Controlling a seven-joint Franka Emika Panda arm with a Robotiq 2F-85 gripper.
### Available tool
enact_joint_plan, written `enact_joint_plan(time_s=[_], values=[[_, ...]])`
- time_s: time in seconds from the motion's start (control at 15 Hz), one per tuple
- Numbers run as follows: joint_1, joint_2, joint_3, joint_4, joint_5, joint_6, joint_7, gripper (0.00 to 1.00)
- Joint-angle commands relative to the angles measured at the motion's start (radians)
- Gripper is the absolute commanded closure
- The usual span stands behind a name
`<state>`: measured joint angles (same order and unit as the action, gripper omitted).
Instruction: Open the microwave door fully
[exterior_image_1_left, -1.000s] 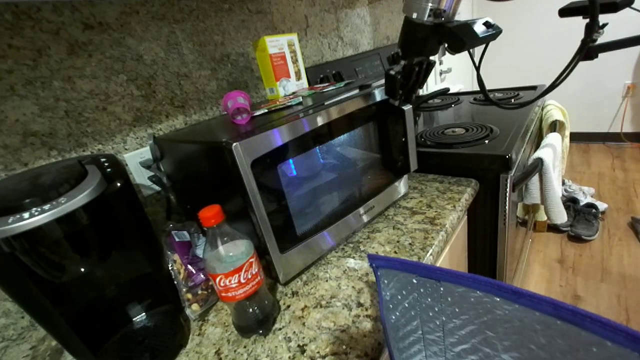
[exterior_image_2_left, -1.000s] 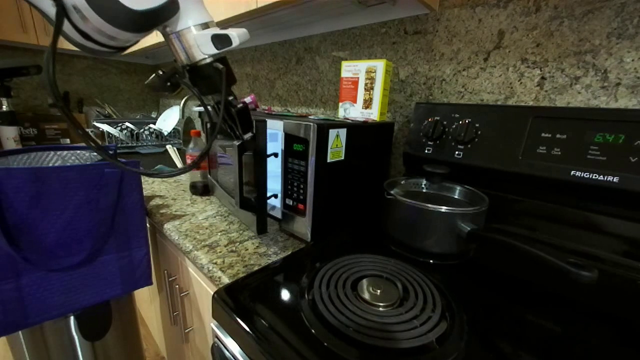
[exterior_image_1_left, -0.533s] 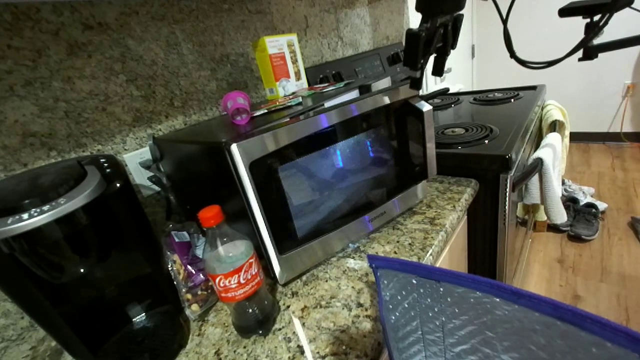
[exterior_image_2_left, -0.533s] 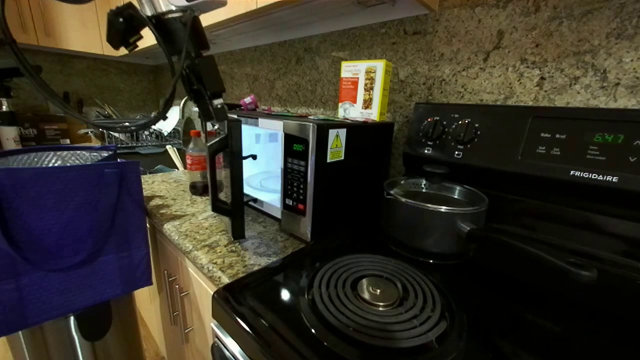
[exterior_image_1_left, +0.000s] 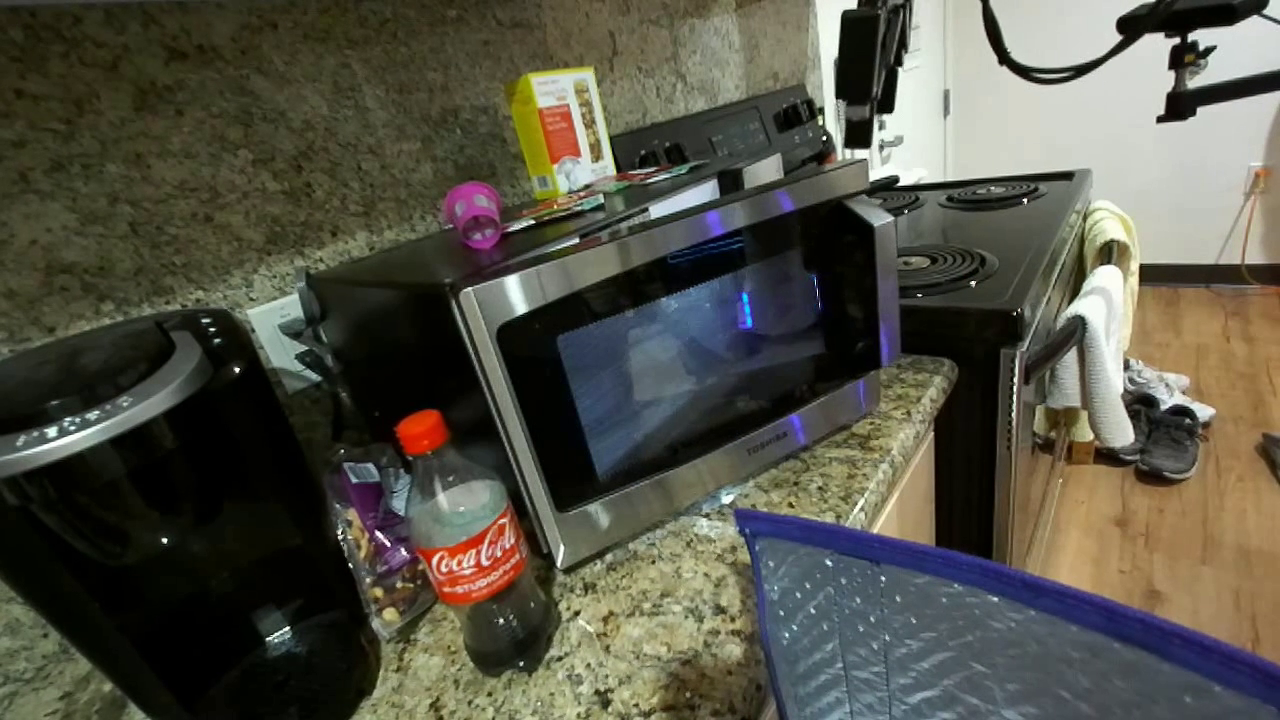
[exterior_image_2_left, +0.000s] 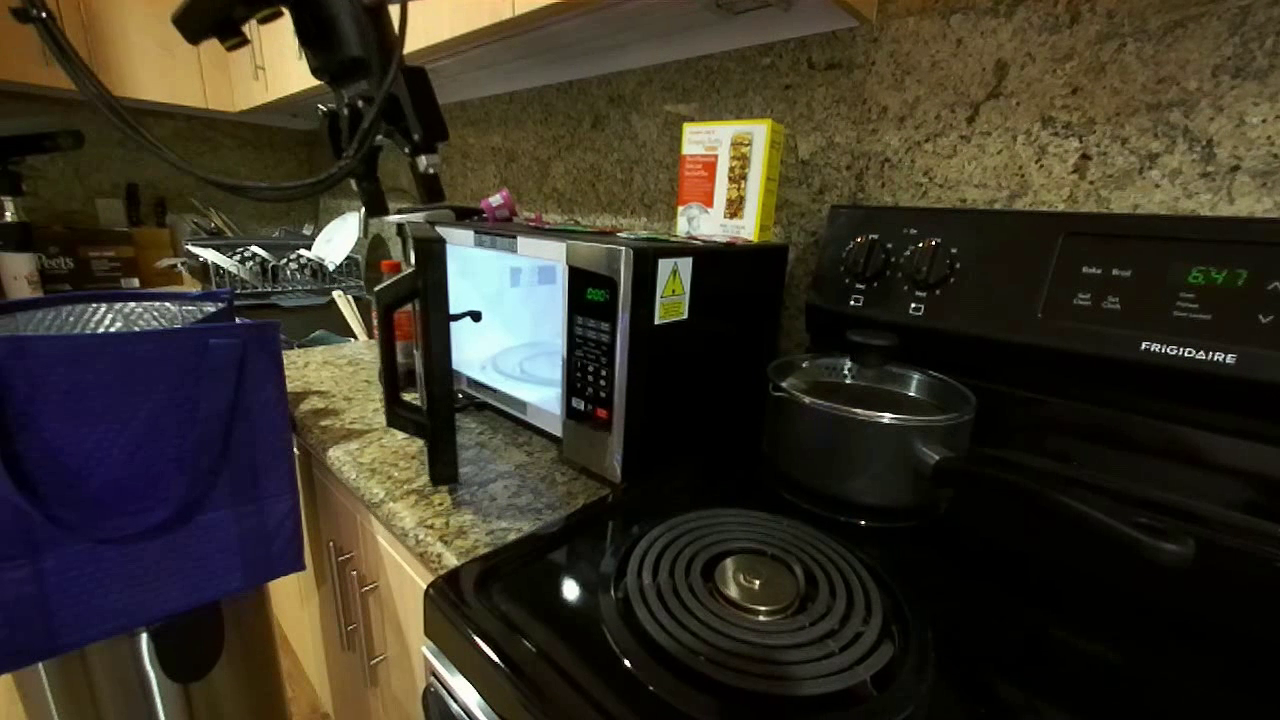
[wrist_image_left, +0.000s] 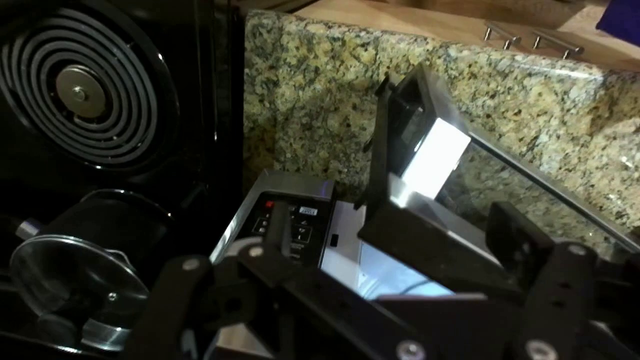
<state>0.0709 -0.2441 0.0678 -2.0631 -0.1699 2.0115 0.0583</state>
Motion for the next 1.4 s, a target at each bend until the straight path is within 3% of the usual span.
enact_joint_plan(time_s=[0.0, 0.4, 0.87, 1.33], values=[[-0.017, 0.046, 0.008, 0.082, -0.026, 0.056, 0.023, 0.0], [-0.051, 0.165, 0.005, 0.184, -0.077, 0.139, 0.196, 0.0], [-0.037, 0.249, -0.013, 0.235, -0.072, 0.044, 0.283, 0.0], [-0.02, 0.191, -0.006, 0.192, -0.07, -0.108, 0.346, 0.0]])
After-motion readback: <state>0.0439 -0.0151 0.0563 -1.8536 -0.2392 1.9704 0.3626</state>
